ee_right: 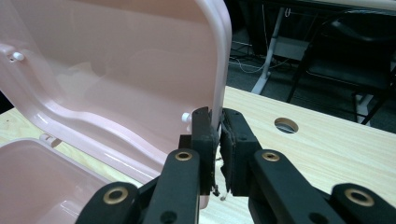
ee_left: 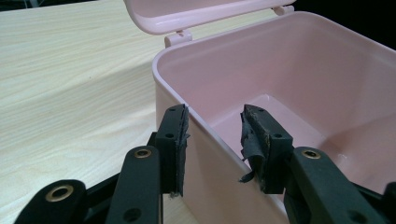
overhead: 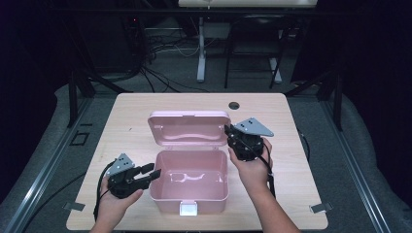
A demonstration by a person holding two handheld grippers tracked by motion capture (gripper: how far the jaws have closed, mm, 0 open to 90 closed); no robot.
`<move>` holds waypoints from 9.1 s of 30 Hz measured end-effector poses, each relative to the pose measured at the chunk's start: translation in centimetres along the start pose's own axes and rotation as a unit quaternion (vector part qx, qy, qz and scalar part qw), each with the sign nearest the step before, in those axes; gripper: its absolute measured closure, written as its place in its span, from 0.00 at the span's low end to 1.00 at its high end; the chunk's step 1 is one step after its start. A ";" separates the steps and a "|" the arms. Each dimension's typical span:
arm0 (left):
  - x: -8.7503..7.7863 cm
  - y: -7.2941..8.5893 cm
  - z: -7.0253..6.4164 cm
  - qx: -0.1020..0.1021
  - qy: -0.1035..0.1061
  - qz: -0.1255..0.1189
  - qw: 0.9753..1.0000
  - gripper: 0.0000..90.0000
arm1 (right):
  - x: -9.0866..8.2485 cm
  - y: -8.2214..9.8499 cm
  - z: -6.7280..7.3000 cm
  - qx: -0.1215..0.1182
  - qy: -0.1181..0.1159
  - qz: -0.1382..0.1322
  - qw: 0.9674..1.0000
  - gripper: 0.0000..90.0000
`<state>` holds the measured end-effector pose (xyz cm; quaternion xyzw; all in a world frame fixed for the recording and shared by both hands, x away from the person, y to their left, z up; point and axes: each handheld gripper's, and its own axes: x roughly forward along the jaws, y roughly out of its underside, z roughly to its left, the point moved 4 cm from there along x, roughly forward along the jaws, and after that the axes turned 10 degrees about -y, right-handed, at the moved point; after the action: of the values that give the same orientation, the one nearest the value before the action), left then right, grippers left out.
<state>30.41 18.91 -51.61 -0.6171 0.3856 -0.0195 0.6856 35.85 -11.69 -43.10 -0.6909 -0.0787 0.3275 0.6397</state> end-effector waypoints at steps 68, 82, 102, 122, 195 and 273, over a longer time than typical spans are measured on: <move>0.1 0.2 -0.1 -0.003 -0.004 -0.011 1.000 0.68 | 5.9 -1.2 -3.9 0.115 0.012 0.087 0.989 0.96; 0.1 0.2 -0.1 -0.003 -0.004 -0.011 1.000 0.68 | 7.0 -1.0 -4.7 0.145 0.005 0.114 0.983 0.97; 0.1 0.2 -0.1 -0.004 -0.004 -0.012 1.000 0.68 | 8.4 -0.7 -5.8 0.186 -0.011 0.164 0.969 0.96; 0.1 0.2 -0.1 -0.008 -0.002 -0.015 1.000 0.68 | 9.6 0.4 -6.4 0.198 -0.011 0.181 0.963 0.95; 0.0 0.4 -0.4 -0.021 0.002 0.001 1.000 0.66 | 0.7 2.2 -5.5 0.024 -0.069 0.204 0.976 0.56; -0.1 0.4 -0.2 -0.029 0.005 -0.002 1.000 0.61 | 0.0 10.4 -9.1 0.037 -0.048 0.500 0.864 0.47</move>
<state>30.02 18.87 -51.89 -0.6374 0.3883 -0.0128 0.6654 37.62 -21.04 -53.08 -0.5970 0.2588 0.6384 0.4111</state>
